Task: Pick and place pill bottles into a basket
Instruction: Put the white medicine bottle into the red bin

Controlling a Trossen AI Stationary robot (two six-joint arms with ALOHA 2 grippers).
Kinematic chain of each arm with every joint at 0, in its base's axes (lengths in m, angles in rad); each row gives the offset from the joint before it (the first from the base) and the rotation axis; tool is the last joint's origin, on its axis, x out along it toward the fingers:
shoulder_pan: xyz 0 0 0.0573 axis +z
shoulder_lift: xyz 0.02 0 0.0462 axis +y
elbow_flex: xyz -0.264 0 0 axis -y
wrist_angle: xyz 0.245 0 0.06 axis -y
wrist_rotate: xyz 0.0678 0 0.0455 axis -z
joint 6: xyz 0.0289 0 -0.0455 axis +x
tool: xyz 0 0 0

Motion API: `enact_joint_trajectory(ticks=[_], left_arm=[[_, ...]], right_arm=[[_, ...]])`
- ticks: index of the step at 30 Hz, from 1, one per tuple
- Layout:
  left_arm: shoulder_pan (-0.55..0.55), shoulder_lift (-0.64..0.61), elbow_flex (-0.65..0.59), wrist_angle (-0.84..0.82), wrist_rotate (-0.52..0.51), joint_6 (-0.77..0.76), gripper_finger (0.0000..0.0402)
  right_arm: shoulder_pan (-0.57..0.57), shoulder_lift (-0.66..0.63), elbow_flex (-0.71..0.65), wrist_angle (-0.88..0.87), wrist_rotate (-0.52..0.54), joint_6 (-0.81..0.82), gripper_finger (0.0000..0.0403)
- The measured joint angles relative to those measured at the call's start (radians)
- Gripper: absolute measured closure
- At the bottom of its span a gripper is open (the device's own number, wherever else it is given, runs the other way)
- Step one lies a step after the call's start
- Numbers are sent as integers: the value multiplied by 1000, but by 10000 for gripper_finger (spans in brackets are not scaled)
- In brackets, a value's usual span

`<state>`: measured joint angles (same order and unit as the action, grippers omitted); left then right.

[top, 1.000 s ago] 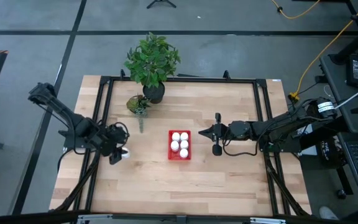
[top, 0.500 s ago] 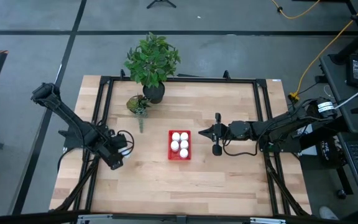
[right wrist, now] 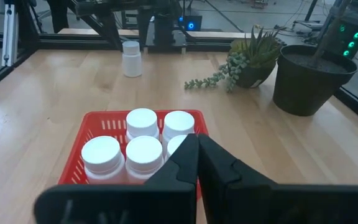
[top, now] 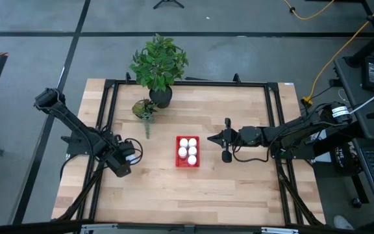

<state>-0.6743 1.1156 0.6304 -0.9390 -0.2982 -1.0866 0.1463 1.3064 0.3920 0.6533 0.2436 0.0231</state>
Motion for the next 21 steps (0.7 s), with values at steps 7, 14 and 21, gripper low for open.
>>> enact_joint_trajectory(ticks=[7, 14, 21], left_arm=[[0, 0, 0, 3, -25, 0, 171], [0, 0, 1, 38, -77, 0, 171], [0, -1, 0, 39, -69, 0, 171]], right_arm=[[0, 0, 0, 0, 0, 0, 396], [0, 0, 0, 0, 0, 0, 396], [0, 0, 0, 0, 0, 0, 396]])
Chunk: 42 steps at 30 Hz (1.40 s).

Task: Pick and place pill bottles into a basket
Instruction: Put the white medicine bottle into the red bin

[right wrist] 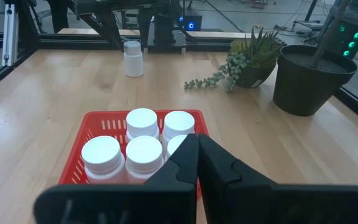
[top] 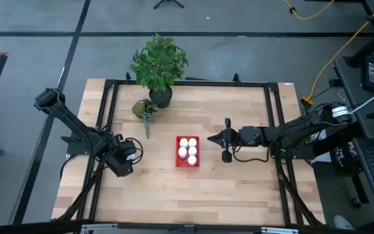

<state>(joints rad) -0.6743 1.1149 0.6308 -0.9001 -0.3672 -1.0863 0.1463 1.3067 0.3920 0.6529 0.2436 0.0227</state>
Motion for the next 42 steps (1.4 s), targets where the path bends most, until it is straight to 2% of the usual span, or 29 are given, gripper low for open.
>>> enact_joint_trajectory(ticks=[4, 9, 14, 24, 30, 42], left_arm=[[0, 0, 0, 0, 1, -1, 178], [0, 0, 0, 0, 45, -3, 214], [0, 0, 0, -1, 41, -3, 238], [0, 0, 0, -1, 44, 2, 245], [0, 0, 0, 4, 29, 58, 245], [0, 0, 23, 79, 25, 115, 246]], right_arm=[[0, 0, 0, 0, 0, 0, 396], [0, 0, 0, 0, 0, 0, 396], [0, 0, 0, 0, 0, 0, 396], [0, 0, 0, 0, 0, 0, 396], [0, 0, 0, 0, 0, 0, 396], [0, 0, 0, 0, 0, -1, 396]])
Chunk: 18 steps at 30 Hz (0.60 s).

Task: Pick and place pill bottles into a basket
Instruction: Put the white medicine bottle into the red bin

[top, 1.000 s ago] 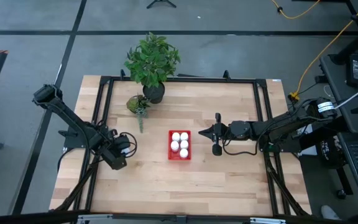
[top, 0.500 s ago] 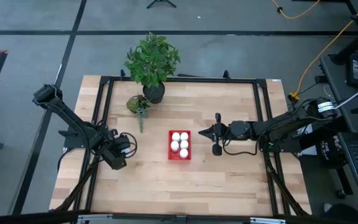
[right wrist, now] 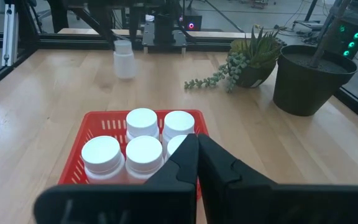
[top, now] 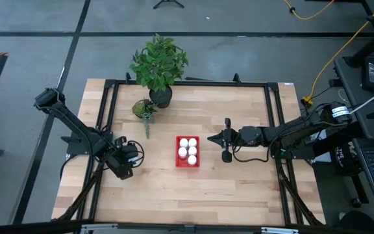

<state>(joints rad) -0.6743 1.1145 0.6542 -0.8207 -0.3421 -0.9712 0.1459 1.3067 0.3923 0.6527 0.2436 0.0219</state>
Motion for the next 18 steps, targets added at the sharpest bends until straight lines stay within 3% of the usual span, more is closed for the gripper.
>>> enact_joint_trajectory(ticks=[10, 18], left_arm=[[33, 0, 136, 19, -105, 201, 246], [173, 0, 146, 265, -58, 521, 246]], right_arm=[[0, 0, 0, 0, 0, -3, 396], [2, 0, 0, 0, -19, 26, 396]])
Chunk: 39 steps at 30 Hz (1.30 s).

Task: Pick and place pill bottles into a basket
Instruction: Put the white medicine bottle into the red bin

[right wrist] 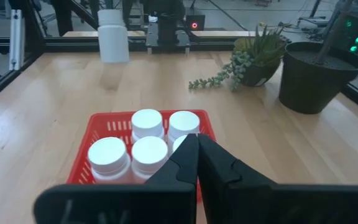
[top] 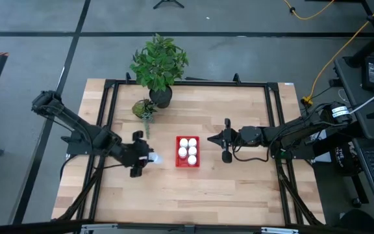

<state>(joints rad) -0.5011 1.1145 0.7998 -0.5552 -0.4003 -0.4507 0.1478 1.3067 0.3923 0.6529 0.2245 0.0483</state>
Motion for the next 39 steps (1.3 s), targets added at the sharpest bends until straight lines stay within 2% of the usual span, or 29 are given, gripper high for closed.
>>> enact_joint_trajectory(ticks=[5, 12, 20, 29, 39], left_arm=[[80, 22, 0, 76, 54, 78, 246], [156, 134, 1, 192, 183, 187, 246], [179, 251, 170, 147, 217, 293, 246], [193, 435, 411, -50, 226, 347, 246], [254, 516, 464, -62, 296, 386, 246]], right_arm=[[0, 0, 0, 1, -8, -3, 396], [0, 0, 0, 1, -8, -40, 396], [0, 0, 0, 2, -8, -57, 396], [0, 0, 0, -4, -8, -56, 396], [0, 0, 0, -2, -8, -52, 396]])
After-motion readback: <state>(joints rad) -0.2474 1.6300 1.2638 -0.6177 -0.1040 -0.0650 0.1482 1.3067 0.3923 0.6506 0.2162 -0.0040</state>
